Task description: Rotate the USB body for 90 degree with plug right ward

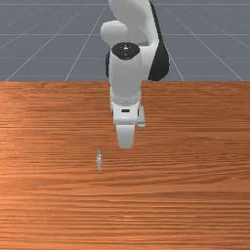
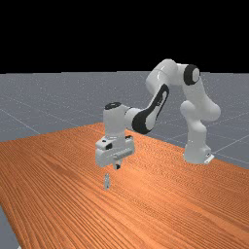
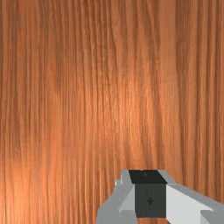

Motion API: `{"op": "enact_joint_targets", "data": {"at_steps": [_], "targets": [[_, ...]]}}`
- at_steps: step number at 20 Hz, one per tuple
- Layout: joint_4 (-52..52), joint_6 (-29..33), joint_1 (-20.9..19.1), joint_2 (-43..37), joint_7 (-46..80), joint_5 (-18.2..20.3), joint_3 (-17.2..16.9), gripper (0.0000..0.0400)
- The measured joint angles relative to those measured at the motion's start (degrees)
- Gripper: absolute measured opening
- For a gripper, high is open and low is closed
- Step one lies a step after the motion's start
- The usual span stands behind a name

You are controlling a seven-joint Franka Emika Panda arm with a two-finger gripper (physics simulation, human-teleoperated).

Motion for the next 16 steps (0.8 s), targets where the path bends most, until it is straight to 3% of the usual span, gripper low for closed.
{"op": "enact_joint_targets", "data": {"at_steps": [7, 9, 16], "targets": [[5.44, -1.16, -0.03, 4.06, 0.0, 0.0, -0.01, 0.0], [8.71, -3.88, -0.01, 6.9, -0.01, 0.0, 0.0, 0.0], [9.09, 0.4, -0.02, 12.13, 0.0, 0.0, -0.01, 0.0]]}}
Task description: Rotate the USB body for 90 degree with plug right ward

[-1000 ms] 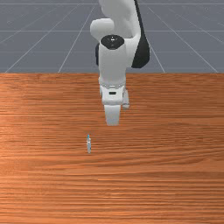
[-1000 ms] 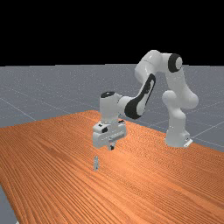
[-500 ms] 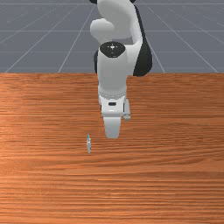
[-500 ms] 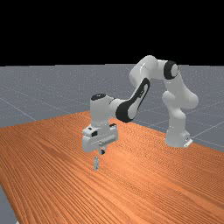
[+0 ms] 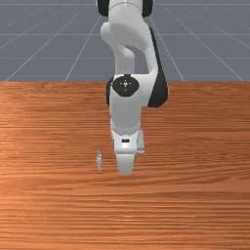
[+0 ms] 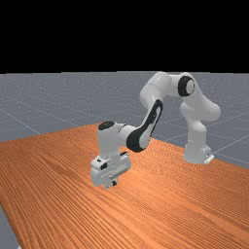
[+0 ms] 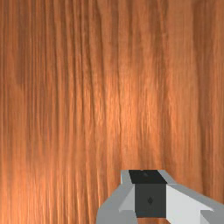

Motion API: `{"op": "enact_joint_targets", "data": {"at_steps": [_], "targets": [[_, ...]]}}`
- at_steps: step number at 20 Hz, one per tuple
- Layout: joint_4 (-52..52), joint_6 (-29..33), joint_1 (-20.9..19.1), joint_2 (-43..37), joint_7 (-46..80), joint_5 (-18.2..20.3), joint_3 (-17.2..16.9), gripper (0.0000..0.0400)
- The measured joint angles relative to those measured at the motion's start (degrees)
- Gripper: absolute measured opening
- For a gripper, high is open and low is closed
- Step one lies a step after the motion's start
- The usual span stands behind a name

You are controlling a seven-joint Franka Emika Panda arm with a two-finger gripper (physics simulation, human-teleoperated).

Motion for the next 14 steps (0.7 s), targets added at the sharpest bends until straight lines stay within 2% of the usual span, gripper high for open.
{"op": "enact_joint_targets", "data": {"at_steps": [2, 4, 7, 14], "targets": [[-2.77, 4.34, 0.54, -0.57, 0.79, -0.74, -0.6, 0.0], [-2.83, 4.35, 0.42, -0.45, 0.52, -1.04, -0.88, 0.0], [-5.19, 8.25, -1.63, -1.41, -2.28, 0.01, -0.24, 0.0], [-4.2, 7.67, -5.15, -0.89, -6.19, 0.27, -0.85, 0.0]]}}
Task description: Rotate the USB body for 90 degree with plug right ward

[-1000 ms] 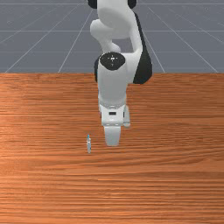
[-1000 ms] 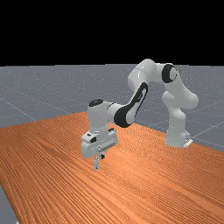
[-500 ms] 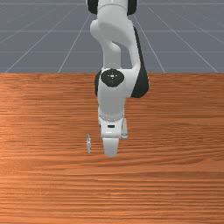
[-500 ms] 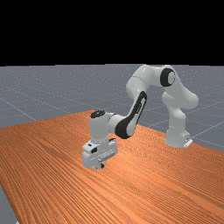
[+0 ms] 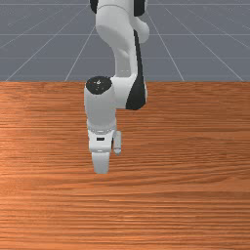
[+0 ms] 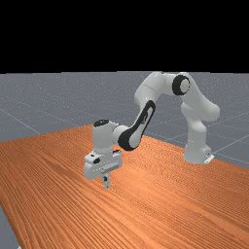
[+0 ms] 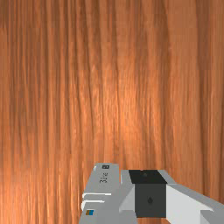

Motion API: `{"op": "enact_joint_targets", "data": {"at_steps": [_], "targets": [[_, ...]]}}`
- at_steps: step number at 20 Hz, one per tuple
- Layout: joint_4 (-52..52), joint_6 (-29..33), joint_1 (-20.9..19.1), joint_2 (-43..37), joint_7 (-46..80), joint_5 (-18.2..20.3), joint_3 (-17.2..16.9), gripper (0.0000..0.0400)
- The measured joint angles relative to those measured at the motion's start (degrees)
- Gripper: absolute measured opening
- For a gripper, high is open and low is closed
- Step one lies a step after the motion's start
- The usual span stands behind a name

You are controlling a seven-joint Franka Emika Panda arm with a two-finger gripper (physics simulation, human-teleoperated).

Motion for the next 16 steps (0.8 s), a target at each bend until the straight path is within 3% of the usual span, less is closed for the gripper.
{"op": "enact_joint_targets", "data": {"at_steps": [2, 16], "targets": [[1.44, -2.01, -0.55, 0.63, -1.0, -0.23, -0.11, 0.0], [-2.97, -0.66, -0.06, -2.13, 0.46, -0.16, -0.36, 0.0]]}}
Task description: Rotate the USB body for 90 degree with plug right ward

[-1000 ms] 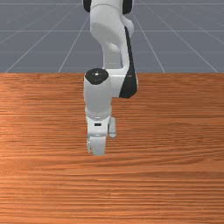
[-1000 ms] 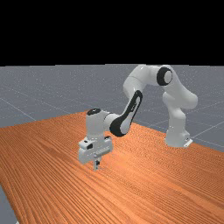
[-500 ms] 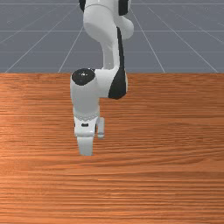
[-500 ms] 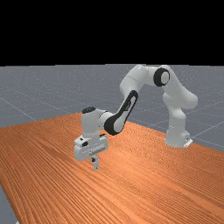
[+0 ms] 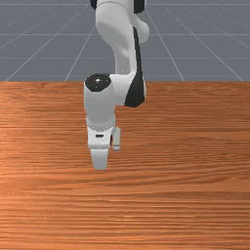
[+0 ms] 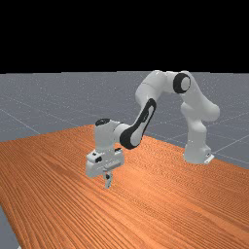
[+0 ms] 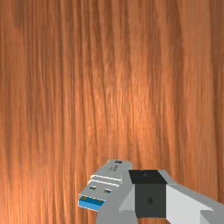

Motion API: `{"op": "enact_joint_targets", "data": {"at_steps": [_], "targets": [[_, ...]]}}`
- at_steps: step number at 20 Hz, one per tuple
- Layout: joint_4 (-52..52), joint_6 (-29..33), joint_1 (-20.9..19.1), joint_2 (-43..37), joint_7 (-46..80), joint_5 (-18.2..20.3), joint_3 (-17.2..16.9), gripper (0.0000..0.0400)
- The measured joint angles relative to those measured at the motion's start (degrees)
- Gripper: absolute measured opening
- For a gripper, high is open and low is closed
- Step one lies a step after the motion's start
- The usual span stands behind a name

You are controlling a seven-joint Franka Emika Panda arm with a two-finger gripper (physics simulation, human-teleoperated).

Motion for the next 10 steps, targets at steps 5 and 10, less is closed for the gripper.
{"op": "enact_joint_targets", "data": {"at_steps": [5, 10], "targets": [[-1.97, 1.99, 0.14, -0.9, 0.42, 0.16, 0.01, 0.0], [-4.28, 2.98, 1.61, -2.18, 3.94, 0.49, -0.26, 0.0]]}}
